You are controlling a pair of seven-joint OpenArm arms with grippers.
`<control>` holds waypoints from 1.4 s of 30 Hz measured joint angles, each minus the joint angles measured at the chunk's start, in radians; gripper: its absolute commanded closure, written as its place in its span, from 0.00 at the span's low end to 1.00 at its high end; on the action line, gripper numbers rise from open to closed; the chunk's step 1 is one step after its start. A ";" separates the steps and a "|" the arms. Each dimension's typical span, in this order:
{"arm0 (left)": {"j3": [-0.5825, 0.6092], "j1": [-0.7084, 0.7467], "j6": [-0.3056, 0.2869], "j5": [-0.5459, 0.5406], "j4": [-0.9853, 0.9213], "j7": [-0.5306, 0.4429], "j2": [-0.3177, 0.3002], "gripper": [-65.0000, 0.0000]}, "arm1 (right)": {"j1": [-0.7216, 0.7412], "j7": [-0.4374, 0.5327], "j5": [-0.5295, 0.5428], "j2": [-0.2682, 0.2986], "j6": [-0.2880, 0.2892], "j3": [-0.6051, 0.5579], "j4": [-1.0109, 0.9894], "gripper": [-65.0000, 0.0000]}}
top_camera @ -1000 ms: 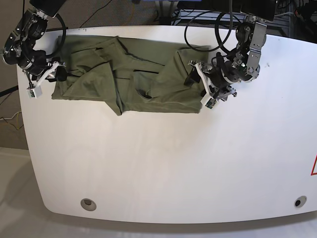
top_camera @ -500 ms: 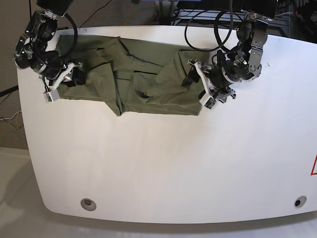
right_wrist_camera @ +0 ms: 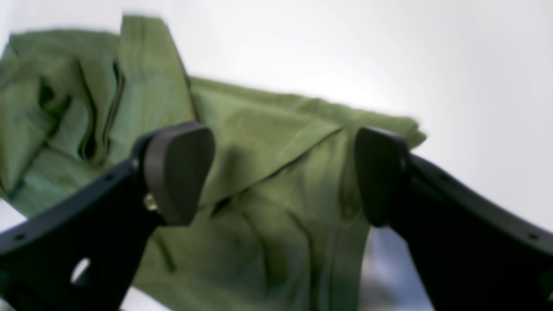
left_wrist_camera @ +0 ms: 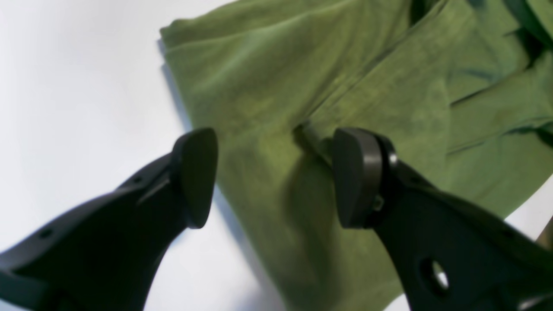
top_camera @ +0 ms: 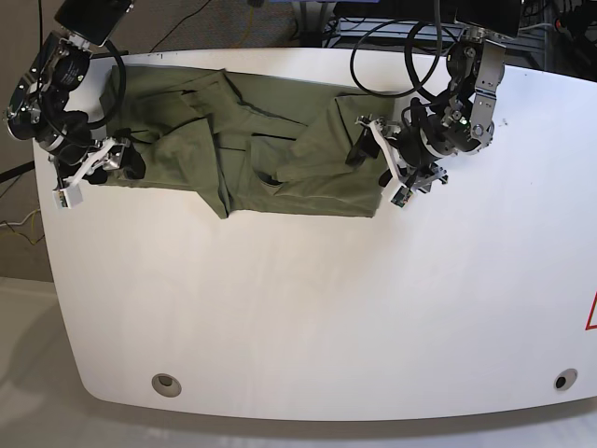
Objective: Fold the T-shirt properly
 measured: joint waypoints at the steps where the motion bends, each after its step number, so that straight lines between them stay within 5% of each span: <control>1: 0.000 -0.002 0.000 0.000 -0.003 -0.002 0.000 0.39 | 0.009 -0.002 0.000 0.001 0.000 0.004 -0.021 0.17; 16: 0.007 -0.009 -0.008 -0.005 -0.020 -0.011 -0.001 0.39 | 0.087 0.051 0.001 0.030 0.010 0.004 -0.325 0.25; 30: 0.008 -0.006 -0.013 -0.006 -0.018 -0.004 -0.001 0.39 | 0.095 0.137 0.065 0.066 0.023 -0.020 -0.451 0.20; 42: 0.009 -0.004 -0.011 -0.006 -0.018 -0.003 -0.001 0.39 | 0.055 0.116 0.048 -0.031 0.015 0.018 -0.317 0.20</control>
